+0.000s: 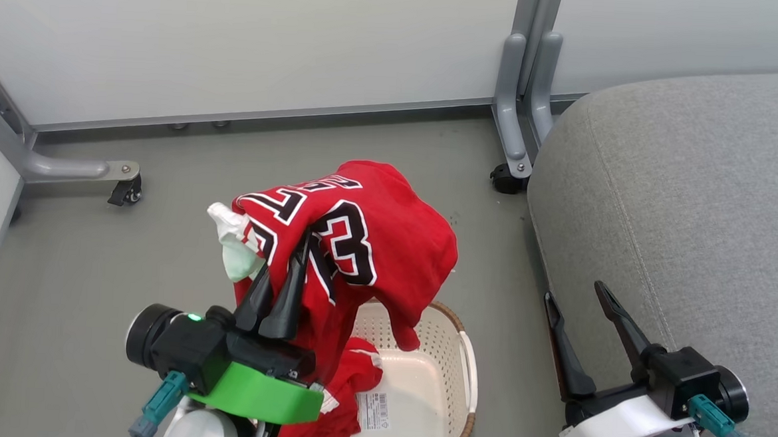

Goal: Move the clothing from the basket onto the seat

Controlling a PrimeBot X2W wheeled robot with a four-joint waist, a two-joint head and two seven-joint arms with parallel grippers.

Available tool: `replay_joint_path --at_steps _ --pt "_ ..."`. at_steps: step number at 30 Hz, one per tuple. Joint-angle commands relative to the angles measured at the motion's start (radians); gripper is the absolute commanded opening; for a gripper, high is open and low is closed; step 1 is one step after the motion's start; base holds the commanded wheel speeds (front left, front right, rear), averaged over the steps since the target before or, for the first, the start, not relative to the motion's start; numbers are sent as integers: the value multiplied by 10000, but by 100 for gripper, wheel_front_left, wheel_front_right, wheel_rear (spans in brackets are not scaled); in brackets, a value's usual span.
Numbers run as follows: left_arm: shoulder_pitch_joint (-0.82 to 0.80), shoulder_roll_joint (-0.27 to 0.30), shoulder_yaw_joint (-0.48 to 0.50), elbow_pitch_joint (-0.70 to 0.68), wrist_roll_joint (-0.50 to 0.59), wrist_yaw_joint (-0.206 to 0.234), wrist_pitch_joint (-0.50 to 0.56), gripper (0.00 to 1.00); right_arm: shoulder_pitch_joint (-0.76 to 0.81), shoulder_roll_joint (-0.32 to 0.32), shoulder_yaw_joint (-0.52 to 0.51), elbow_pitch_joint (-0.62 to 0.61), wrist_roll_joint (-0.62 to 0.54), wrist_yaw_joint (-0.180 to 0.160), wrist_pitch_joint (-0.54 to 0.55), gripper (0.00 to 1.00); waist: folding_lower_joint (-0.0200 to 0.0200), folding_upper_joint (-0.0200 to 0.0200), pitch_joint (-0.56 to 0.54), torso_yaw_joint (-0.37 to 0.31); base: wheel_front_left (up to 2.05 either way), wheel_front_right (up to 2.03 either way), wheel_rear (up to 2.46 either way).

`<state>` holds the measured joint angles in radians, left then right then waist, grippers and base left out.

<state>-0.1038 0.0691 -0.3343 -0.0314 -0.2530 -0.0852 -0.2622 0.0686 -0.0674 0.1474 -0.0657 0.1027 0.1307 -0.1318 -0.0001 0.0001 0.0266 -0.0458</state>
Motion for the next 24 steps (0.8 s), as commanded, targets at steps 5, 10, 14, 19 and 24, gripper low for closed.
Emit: replay_joint_path --at_steps 5,10,14,19,24 --pt "226 -78 48 -107 75 -103 -39 0 238 55 34 -83 47 1 49 100 1 -1 -70 16 0 0 0" --pt "252 -86 104 -130 111 -132 -38 0 277 62 52 -130 38 1 72 100 1 -1 -58 8 0 0 0" --pt "229 -107 148 -144 164 -167 -38 0 252 66 88 -122 45 1 110 100 1 -1 -26 12 0 0 0" --pt "175 -129 195 -126 189 -201 -39 0 190 48 256 -82 147 1 197 100 1 -1 22 41 0 0 0" --pt "108 -149 217 -160 213 -202 -39 0 93 -96 861 14 359 1 320 100 1 -1 53 103 0 0 0"
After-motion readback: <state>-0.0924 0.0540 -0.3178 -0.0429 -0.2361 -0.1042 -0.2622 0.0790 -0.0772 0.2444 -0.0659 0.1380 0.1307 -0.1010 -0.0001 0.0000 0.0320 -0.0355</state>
